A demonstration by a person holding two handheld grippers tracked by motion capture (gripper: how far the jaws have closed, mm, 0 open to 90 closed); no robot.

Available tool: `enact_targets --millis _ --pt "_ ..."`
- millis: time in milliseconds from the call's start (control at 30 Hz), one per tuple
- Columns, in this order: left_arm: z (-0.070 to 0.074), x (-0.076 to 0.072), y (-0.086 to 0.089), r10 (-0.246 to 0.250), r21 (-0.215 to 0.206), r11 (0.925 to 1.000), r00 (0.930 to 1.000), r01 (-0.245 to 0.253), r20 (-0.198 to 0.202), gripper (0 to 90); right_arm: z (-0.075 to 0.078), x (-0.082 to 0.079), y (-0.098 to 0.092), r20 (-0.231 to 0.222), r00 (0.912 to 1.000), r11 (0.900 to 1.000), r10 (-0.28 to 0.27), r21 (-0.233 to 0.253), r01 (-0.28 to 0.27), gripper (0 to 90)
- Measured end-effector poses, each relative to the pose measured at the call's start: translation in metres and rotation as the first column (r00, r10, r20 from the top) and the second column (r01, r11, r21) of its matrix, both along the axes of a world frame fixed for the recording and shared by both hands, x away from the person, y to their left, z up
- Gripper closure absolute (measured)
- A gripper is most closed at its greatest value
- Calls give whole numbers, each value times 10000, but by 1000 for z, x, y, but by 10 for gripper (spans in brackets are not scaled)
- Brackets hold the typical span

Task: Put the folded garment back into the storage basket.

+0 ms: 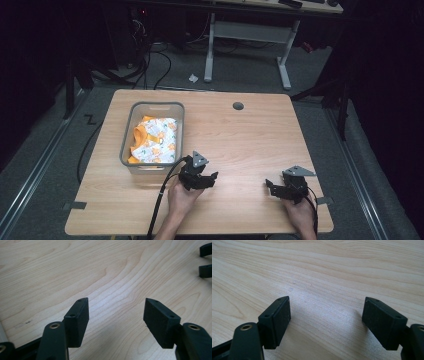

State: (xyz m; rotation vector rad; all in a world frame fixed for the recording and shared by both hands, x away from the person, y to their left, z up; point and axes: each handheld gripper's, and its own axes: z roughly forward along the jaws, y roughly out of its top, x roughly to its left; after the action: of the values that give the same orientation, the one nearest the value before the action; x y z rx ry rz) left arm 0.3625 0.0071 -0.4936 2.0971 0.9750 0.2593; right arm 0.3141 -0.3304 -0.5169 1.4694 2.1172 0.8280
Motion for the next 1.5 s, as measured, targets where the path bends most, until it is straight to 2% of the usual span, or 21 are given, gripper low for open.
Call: enact_targets --millis 267,467,933,1100,1200,1500 --pt "-9 2 2 186 93 9998 9997 -185 -165 374 0 0 0 -1 10000 10000 -3 5 3 233" --pt "-12 3 3 306 228 9993 9995 -306 -22 375 0 0 0 -2 10000 10000 -3 2 3 233" --pt "-24 2 1 370 1109 9931 9993 -369 9 373 0 0 0 -3 10000 10000 -2 0 2 233" --pt "-26 -3 2 341 1061 9937 9993 -358 178 366 0 0 0 -3 10000 10000 1 2 -1 233" --pt "-30 -7 4 383 756 9962 9980 -421 510 351 0 0 0 -5 10000 10000 -1 6 1 232" --pt "-30 -9 5 540 754 9955 9974 -575 475 325 0 0 0 -13 10000 10000 -9 16 9 232"
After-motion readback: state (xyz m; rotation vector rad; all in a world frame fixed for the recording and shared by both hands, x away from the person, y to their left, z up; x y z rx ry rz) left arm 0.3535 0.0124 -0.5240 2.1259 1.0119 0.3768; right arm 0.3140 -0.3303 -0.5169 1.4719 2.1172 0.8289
